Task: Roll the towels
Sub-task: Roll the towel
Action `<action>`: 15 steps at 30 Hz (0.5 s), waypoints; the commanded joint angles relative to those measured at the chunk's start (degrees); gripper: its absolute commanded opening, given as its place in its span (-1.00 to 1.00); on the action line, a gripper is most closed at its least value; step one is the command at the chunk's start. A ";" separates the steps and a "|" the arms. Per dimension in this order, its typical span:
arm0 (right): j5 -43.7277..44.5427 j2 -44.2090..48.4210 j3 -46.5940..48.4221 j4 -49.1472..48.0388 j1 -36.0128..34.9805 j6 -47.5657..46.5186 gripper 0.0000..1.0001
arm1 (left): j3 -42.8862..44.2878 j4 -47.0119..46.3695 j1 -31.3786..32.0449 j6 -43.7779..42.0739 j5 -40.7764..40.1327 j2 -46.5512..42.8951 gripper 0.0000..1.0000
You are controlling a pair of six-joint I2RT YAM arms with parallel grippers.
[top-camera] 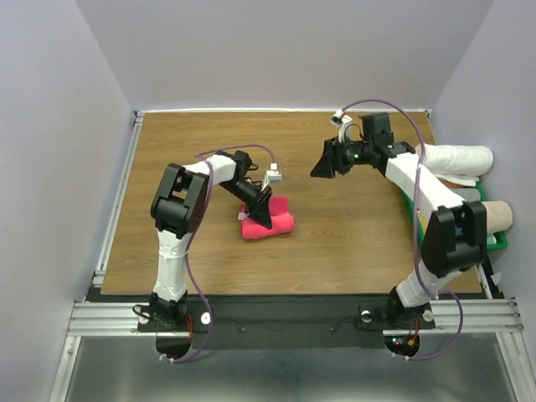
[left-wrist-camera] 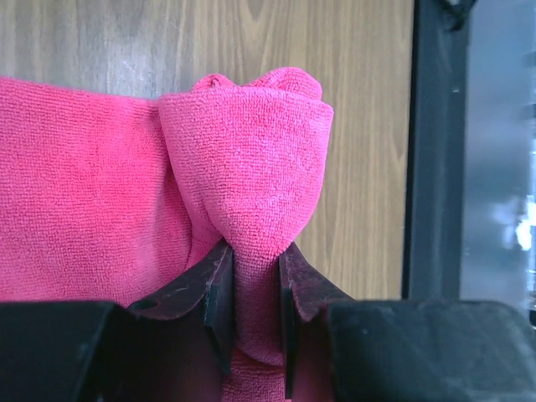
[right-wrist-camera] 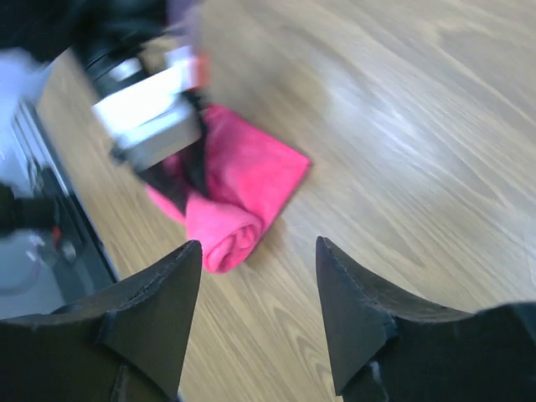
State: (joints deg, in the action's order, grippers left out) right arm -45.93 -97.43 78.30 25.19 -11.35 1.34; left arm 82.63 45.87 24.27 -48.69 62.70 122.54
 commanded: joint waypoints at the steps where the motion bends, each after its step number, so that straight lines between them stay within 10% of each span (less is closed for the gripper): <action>1: -1.45 6.36 -4.03 -0.23 -4.72 -12.13 0.28 | -2.04 8.00 0.43 -9.22 -11.90 8.94 -0.95; 15: 18.60 5.23 -13.00 -4.27 -30.65 -40.45 0.46 | 6.75 15.39 -0.10 -14.33 -14.18 13.87 -0.74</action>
State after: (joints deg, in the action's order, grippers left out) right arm -34.22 -91.24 65.89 25.17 -37.45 -32.03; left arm 90.78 62.59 23.53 -58.30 66.37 130.43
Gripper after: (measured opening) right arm 0.730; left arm 0.310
